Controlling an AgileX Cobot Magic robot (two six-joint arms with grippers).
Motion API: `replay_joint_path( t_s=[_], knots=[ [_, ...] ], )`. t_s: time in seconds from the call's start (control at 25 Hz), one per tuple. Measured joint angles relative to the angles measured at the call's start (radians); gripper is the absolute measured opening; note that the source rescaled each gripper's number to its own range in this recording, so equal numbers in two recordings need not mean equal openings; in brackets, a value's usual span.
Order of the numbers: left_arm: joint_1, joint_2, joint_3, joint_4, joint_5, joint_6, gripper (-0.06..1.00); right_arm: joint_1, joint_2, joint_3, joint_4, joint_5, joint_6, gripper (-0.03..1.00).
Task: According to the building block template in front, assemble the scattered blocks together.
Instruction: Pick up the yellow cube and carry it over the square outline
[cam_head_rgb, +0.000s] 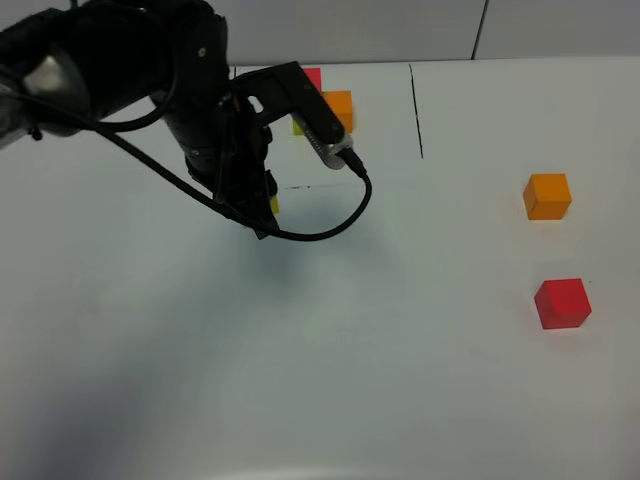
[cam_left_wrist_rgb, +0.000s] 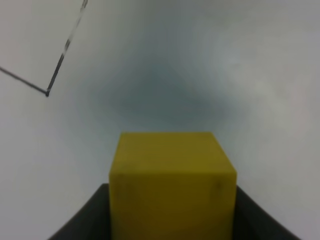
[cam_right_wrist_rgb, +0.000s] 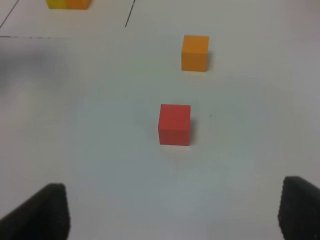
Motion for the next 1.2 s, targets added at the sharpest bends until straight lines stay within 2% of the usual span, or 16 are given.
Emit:
replay_joint_path(
  t_s=[0.24,0.6,0.88,1.2],
  knots=[
    [-0.054,0.13,-0.161,0.0,0.106,0.086,0.0,0.0,0.0,0.0,0.0,0.0,0.0,0.71],
    [-0.102,0.29,-0.341,0.0,0.169,0.166,0.0,0.0,0.0,0.0,0.0,0.0,0.0,0.71],
    [-0.124,0.351,-0.37,-0.002,0.161,0.219,0.0,0.0,0.0,0.0,0.0,0.0,0.0,0.71],
    [-0.125,0.394,-0.372,-0.001,0.11,0.221,0.0,0.0,0.0,0.0,0.0,0.0,0.0,0.71]
  ],
)
